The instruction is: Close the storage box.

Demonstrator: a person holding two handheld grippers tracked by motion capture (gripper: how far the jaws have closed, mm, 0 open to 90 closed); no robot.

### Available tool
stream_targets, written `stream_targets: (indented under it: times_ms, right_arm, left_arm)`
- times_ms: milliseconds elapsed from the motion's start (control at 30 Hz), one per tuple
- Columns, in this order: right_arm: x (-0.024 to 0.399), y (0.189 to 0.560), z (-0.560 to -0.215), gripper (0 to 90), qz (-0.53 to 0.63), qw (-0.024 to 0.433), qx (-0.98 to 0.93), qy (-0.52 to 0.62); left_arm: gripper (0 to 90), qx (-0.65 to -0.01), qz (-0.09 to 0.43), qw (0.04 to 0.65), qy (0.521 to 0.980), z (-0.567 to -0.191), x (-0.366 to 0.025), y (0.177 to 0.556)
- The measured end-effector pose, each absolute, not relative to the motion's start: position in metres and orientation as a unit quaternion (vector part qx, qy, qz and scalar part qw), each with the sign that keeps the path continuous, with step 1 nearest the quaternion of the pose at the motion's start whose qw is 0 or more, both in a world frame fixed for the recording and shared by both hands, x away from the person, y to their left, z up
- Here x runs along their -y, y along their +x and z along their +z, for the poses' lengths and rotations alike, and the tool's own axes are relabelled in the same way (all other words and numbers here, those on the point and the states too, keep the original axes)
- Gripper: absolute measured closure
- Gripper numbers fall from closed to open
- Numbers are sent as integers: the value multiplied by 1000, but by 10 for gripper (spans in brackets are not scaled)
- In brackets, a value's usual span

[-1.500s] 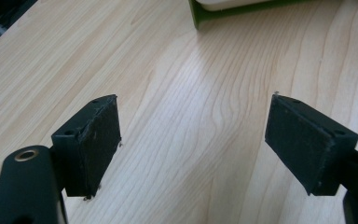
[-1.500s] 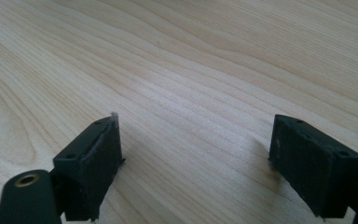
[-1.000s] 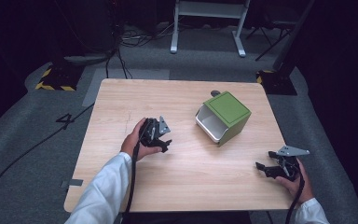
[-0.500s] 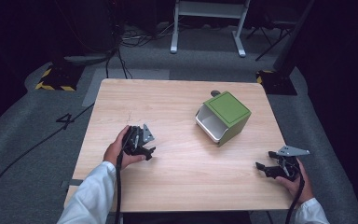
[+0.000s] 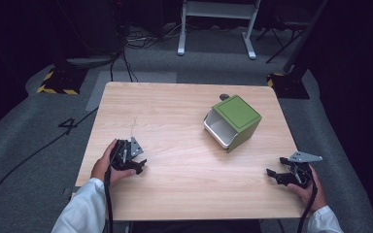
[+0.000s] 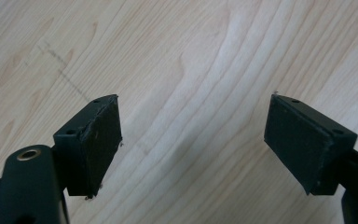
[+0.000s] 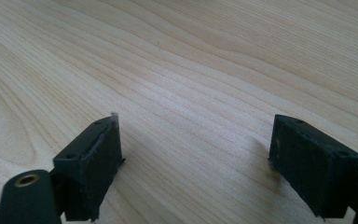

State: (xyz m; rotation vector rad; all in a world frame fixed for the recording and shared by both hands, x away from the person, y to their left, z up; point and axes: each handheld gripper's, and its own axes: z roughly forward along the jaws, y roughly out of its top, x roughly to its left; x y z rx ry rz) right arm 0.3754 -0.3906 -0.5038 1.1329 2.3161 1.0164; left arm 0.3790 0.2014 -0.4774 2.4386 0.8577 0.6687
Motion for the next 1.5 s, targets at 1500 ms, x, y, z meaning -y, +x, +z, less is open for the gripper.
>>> stream_targets:
  times_ms: [1500]
  right_arm:
    - [390, 375, -504, 172, 361, 187, -822, 400]
  left_arm:
    - [144, -437, 167, 331, 820, -505, -262, 356]
